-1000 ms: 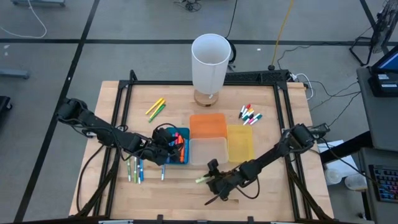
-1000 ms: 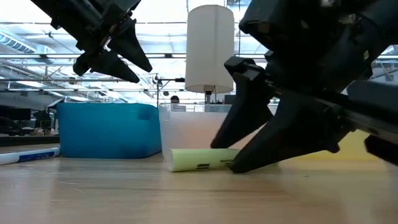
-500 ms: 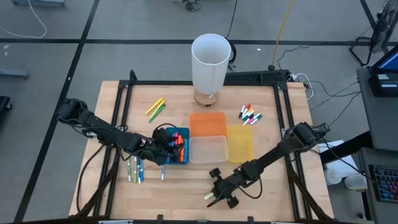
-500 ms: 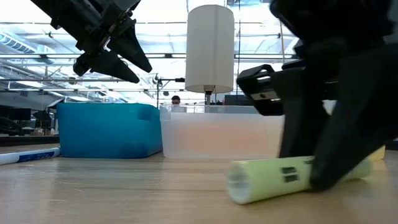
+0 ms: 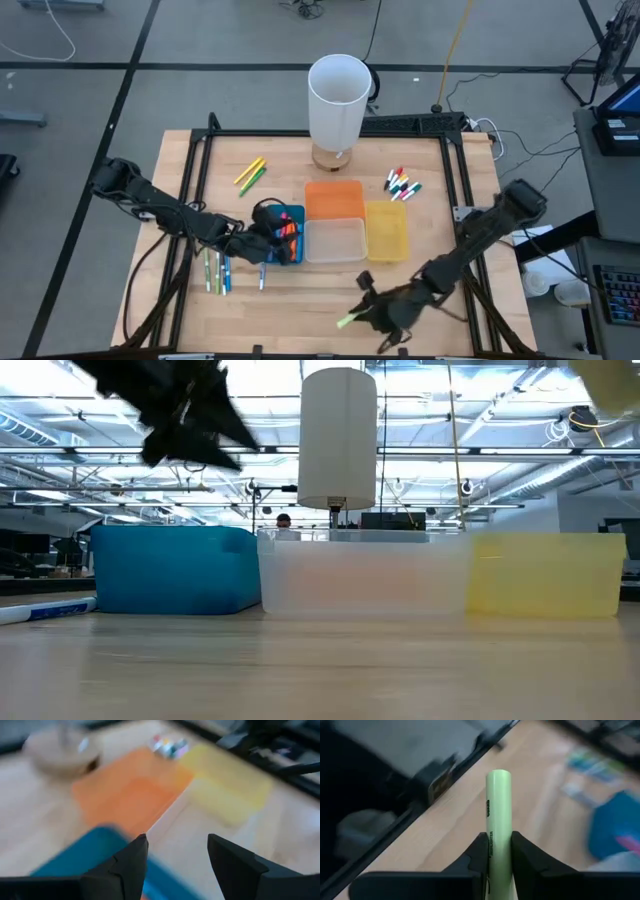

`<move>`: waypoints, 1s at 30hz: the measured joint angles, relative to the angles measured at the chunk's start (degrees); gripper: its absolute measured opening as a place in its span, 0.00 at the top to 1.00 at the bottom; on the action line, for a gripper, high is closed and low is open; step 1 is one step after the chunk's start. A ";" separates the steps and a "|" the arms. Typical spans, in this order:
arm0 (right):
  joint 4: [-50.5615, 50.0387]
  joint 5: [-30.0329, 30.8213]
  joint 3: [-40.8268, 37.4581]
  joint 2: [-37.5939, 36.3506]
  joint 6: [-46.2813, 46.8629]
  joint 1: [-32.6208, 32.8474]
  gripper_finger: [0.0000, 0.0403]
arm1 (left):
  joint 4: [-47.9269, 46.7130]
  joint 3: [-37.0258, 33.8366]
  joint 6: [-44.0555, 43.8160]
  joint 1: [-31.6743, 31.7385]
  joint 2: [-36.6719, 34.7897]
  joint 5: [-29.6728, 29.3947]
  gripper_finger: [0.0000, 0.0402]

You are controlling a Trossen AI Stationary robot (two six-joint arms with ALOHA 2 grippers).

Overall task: Pick & Place Markers
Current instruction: Put the large green highlighter pen into the blue bin

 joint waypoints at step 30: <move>69.59 4.46 -38.14 -14.89 -8.51 -2.70 0.89 | 62.54 14.89 53.53 2.18 30.87 26.77 0.47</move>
